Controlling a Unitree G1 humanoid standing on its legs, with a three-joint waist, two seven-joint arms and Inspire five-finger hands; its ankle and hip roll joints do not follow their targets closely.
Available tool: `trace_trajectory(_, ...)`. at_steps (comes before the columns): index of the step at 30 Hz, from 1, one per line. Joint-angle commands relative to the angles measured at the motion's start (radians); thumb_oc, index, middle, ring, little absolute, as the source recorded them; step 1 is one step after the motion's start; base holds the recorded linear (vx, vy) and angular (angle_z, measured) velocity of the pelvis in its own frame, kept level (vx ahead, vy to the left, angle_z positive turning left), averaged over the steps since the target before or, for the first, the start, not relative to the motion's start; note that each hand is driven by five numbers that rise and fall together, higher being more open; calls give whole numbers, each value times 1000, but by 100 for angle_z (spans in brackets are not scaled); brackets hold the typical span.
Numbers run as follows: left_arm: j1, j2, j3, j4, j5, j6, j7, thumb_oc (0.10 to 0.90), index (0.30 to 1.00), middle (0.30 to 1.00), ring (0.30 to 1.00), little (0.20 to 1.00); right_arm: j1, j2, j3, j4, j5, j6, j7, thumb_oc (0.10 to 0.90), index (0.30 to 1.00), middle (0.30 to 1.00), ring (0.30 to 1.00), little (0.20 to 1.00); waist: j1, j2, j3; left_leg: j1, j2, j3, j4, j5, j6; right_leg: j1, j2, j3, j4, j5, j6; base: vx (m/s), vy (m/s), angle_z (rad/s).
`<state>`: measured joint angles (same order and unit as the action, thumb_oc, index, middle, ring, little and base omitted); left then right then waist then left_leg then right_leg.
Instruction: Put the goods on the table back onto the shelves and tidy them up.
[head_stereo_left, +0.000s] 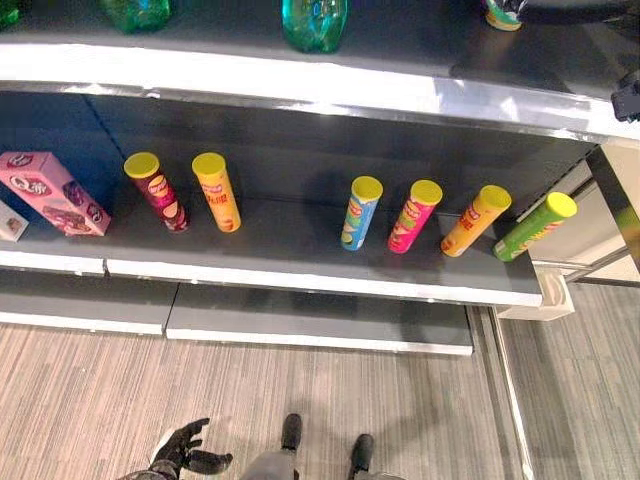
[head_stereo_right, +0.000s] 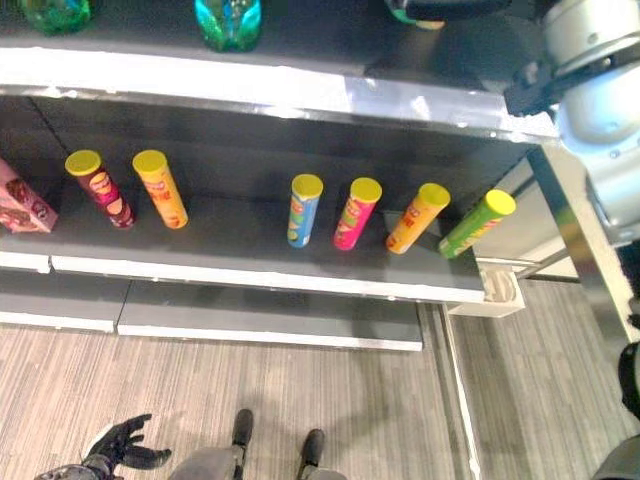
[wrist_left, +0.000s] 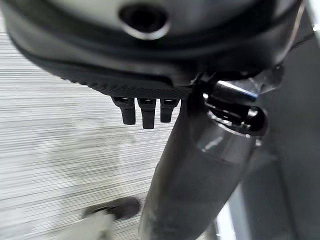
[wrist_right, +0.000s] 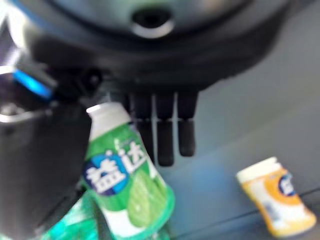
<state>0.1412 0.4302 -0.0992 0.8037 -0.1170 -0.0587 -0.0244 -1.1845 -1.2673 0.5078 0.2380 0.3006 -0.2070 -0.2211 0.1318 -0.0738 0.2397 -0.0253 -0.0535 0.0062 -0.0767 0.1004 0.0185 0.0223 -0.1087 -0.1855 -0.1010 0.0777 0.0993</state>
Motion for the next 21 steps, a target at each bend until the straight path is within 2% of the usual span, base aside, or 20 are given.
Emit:
trace_trajectory(1, 54, 51, -64, 16, -7, -35, 15, 800, 900, 900, 900, 900, -82, -11, -28, 85, 50, -25, -46, 400, 300, 300, 300, 300, 40, -25, -119, 6, 33, -42, -11, -74, -71, 32, 43, 1, 14, -59, 47, 18, 25, -12)
trace_trajectory(9, 44, 29, -90, 26, -2, -35, 17, 800, 900, 900, 900, 900, -45, 1, 0, 144, 35, 2, -16, 400, 300, 300, 300, 300, 22, -26, -117, 20, 35, -29, -11, -83, -73, 40, 38, -11, 14, -60, 53, 1, 11, -3)
trace_trajectory(17, 42, 19, -85, 49, 19, -31, 15, 800, 900, 900, 900, 900, 74, 6, -87, 102, 41, 2, 1, 400, 300, 300, 300, 300, 19, -26, -114, 21, 35, -25, -11, -89, -73, 44, 28, -32, 14, -56, 59, 3, 8, 2)
trace_trajectory(21, 41, 18, -87, 54, 25, -30, 13, 800, 900, 900, 900, 900, 98, 7, -93, 101, 38, 7, 10, 400, 300, 300, 300, 300, 19, -27, -114, 24, 34, -21, -11, -91, -74, 48, 27, -39, 14, -56, 60, 0, 0, 0)
